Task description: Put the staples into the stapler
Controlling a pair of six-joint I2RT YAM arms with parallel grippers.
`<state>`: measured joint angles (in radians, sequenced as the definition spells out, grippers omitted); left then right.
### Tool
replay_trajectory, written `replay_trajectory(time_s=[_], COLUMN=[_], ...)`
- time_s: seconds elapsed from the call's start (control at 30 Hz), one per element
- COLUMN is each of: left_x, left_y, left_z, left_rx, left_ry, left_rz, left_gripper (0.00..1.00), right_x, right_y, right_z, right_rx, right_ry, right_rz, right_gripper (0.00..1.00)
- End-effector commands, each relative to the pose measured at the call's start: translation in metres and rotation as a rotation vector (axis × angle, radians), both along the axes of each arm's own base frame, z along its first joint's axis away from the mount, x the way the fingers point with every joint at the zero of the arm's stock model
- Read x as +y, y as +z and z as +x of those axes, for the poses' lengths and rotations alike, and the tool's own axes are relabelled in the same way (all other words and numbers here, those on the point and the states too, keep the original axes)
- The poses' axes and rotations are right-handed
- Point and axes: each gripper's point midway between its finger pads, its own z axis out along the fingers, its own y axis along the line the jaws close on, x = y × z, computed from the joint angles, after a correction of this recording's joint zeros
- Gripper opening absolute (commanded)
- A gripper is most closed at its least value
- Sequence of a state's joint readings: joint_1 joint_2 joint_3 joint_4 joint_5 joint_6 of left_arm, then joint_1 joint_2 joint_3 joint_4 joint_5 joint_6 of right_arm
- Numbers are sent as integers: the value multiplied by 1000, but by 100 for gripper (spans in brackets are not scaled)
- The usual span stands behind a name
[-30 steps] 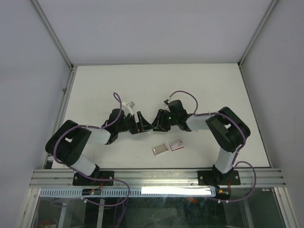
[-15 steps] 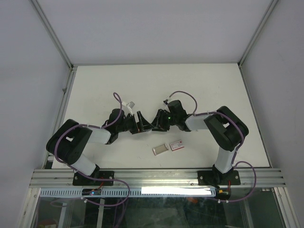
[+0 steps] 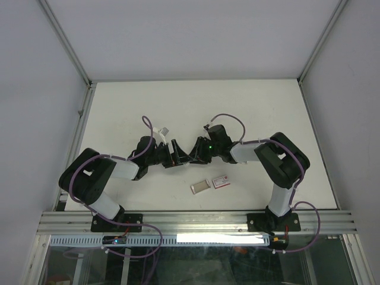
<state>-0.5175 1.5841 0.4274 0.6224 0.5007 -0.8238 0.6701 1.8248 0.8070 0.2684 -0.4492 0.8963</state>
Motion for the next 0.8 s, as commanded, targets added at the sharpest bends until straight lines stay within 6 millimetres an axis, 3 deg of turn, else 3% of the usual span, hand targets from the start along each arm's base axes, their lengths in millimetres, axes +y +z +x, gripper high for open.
replay_trajectory(time_s=[0.0,0.37,0.77], left_x=[-10,-11,12], left_y=[18,23,55], left_z=[6,8,25], left_rx=[-65,-77,-212], left_ry=[-24,-27,73], left_rz=[-45,-51,79], left_gripper=[86,85,88], right_x=[-12,-19,-31], right_y=[-25,-35,20], right_z=[0,-2,9], right_rx=[6,21,-118], right_ry=[-25,-31,-46], right_rz=[-137,-187,-132], right_gripper=[32,28,46])
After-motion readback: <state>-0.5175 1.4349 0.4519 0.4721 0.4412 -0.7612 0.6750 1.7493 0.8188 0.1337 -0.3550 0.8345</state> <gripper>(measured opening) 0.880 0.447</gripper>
